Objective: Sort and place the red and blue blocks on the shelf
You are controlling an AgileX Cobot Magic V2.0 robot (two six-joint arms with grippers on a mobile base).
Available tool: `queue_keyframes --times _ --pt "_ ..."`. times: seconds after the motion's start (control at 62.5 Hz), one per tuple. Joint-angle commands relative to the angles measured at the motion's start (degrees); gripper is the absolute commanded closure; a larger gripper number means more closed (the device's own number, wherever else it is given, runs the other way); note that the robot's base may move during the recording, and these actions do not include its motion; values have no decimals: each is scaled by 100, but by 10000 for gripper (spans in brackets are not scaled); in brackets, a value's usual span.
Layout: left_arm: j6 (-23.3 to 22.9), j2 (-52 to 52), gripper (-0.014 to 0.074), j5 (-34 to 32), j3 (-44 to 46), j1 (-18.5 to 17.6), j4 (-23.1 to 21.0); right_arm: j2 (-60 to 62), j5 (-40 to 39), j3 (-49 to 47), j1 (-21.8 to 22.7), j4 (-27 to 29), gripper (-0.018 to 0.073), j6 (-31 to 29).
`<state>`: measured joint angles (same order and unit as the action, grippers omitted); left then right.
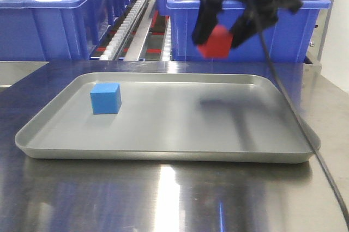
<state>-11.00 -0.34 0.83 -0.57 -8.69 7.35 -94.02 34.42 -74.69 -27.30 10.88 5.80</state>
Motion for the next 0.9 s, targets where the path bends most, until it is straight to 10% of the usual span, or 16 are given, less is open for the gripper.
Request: queue_keyframes --times 0.0,0.879 --pt "-6 -104 472 -487 -170 -7 -37 537 -428 -205 -13 -250 511 -46" --pt "-6 -104 472 -487 -170 -7 -37 3756 -1421 2359 1766 -428 511 -46"
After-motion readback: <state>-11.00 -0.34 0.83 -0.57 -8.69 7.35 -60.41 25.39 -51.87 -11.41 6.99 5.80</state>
